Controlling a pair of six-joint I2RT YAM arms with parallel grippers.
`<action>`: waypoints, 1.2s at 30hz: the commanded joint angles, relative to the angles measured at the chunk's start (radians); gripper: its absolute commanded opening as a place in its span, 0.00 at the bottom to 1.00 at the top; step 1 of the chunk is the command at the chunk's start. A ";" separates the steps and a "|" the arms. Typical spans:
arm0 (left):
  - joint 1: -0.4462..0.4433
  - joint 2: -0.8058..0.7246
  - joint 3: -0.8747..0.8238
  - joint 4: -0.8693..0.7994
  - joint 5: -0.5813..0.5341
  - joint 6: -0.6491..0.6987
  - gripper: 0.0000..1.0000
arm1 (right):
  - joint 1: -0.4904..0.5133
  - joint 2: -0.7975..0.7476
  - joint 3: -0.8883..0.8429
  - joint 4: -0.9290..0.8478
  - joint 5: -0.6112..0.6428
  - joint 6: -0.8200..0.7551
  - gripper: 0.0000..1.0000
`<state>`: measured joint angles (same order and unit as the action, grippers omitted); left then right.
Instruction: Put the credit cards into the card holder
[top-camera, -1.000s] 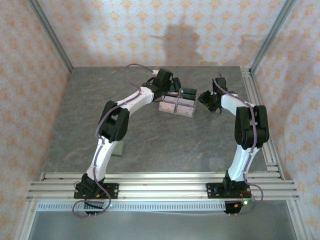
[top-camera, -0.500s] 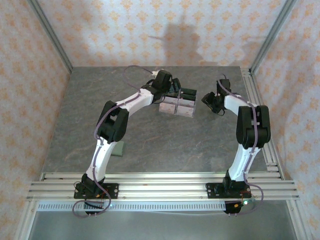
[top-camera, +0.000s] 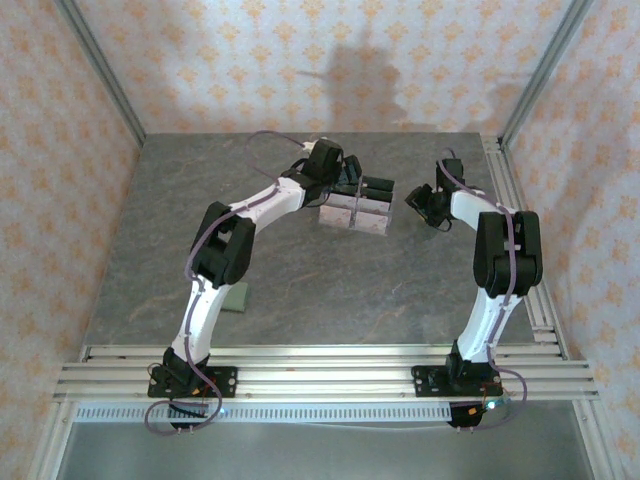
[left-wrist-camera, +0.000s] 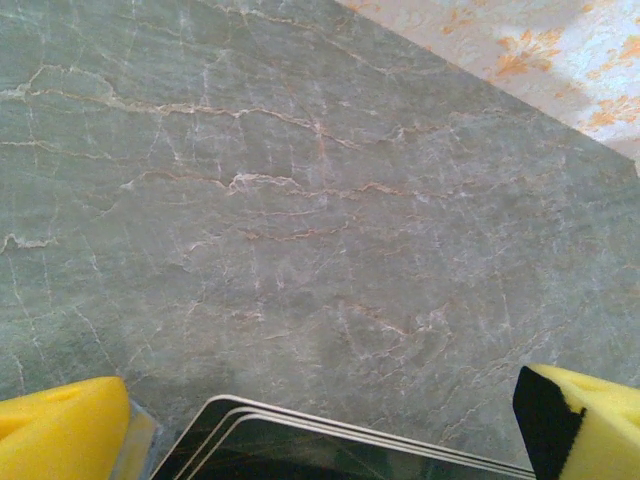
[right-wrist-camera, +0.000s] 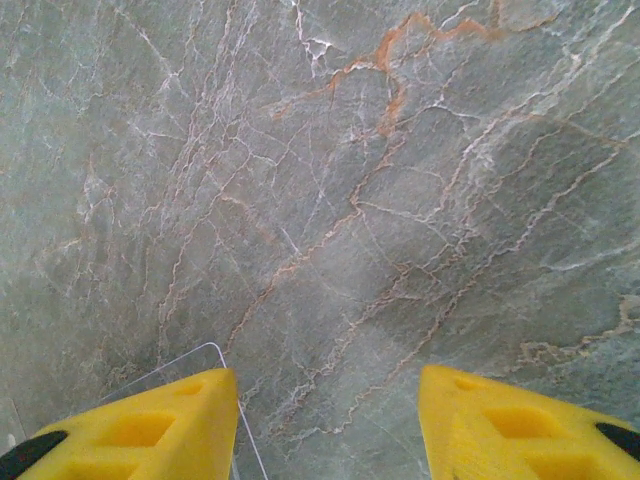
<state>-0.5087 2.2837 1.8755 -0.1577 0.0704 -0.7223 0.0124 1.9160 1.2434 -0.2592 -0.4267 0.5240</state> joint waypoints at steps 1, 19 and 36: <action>0.004 -0.076 -0.003 0.031 -0.003 -0.012 1.00 | 0.002 -0.007 -0.010 0.017 -0.002 0.005 0.51; 0.088 -0.480 -0.287 -0.197 -0.244 0.049 1.00 | 0.000 -0.171 -0.044 -0.030 -0.024 -0.008 0.51; 0.031 -1.314 -1.094 -0.676 -0.305 -0.622 1.00 | 0.294 -0.484 -0.247 -0.059 -0.162 -0.006 0.51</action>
<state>-0.4522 1.0473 0.8539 -0.7311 -0.1951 -1.1267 0.2501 1.4750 1.0279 -0.3180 -0.5854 0.4988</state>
